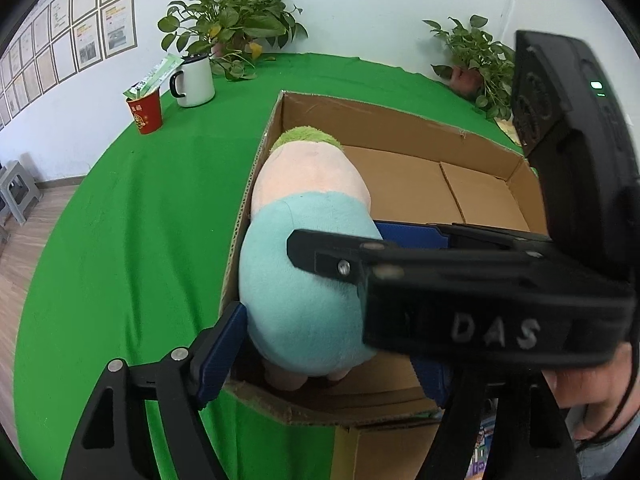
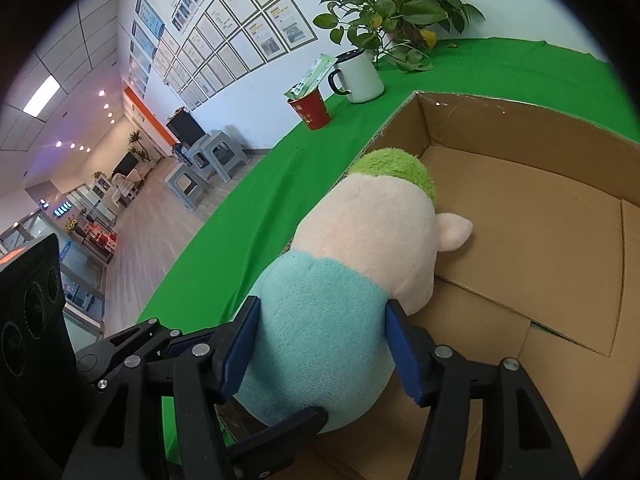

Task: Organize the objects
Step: 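Lift the plush toy with the left tool and carry it into the large box, then open the left tool to release the plush toy inside the box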

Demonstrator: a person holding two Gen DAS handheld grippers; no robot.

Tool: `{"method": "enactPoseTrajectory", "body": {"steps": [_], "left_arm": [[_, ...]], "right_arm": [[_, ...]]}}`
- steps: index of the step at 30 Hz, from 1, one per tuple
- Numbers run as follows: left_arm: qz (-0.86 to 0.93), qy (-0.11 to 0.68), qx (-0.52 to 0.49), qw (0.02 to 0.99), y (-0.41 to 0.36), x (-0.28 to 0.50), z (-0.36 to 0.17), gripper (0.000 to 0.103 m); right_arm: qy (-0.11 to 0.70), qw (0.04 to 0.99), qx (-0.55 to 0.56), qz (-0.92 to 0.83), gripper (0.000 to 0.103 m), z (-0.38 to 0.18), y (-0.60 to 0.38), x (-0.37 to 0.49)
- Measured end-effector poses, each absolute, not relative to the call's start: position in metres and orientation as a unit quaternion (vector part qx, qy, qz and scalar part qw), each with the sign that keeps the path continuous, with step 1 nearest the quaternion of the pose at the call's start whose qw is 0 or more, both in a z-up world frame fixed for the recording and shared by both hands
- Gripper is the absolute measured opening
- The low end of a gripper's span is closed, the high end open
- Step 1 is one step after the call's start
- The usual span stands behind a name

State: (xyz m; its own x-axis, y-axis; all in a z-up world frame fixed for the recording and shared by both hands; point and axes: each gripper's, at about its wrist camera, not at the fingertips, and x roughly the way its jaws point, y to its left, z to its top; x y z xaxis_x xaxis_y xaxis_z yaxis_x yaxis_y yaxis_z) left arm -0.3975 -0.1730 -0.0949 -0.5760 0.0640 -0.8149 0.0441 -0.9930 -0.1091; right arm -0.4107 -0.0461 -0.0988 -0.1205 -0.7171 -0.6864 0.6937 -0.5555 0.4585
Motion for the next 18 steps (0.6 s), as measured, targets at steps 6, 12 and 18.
{"method": "enactPoseTrajectory", "body": {"steps": [6, 12, 18], "left_arm": [[0.905, -0.038, -0.424, -0.008, -0.178, -0.347, -0.063, 0.082], [0.933, -0.029, -0.357, -0.025, -0.181, -0.280, -0.025, 0.100], [0.955, 0.001, -0.296, -0.023, -0.147, -0.217, 0.002, 0.103]], "right_arm": [[-0.022, 0.441, 0.445, -0.779, 0.086, -0.082, -0.037, -0.401], [-0.021, 0.353, 0.392, -0.849, 0.102, -0.043, 0.016, -0.360], [0.011, 0.261, 0.355, -0.897, 0.102, -0.036, 0.074, -0.291]]}}
